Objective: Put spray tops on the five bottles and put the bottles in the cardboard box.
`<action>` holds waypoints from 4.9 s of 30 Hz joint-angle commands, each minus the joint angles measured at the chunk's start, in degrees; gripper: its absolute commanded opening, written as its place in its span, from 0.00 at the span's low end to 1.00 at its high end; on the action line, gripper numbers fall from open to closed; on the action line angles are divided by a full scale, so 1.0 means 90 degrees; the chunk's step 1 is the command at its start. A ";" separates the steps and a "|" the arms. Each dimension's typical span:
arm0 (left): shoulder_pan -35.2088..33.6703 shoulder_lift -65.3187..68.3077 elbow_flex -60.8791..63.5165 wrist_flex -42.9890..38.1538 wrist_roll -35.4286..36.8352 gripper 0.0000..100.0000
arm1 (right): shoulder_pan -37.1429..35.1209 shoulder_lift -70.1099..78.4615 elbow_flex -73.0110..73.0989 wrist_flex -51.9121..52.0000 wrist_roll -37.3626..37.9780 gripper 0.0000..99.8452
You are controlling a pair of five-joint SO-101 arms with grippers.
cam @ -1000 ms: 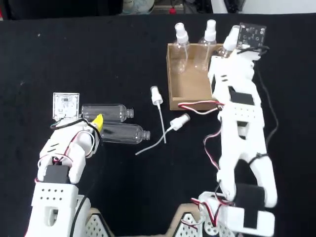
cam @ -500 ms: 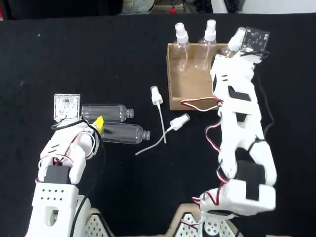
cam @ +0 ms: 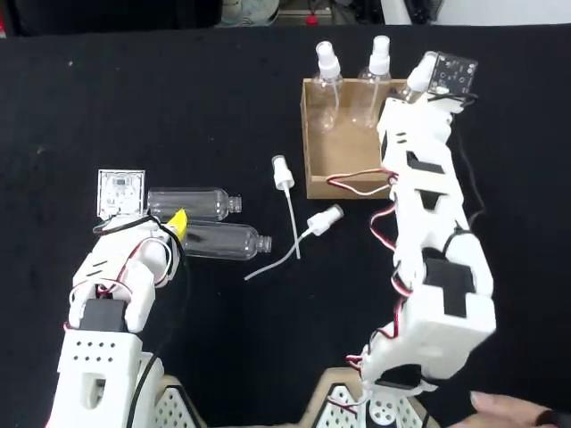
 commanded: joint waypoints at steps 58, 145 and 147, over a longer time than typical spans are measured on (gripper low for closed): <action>-0.0034 -0.0020 -0.0073 -0.0176 0.0049 0.19 | 0.0059 0.1226 -0.1822 -0.0195 -0.0029 0.12; -0.0044 -0.0020 -0.0073 -0.0176 0.0029 0.19 | 0.0186 0.0542 -0.1744 0.1055 -0.0039 0.38; -0.0034 -0.0020 -0.0073 -0.0176 0.0029 0.19 | 0.0186 0.0444 -0.1685 0.1055 -0.0039 0.38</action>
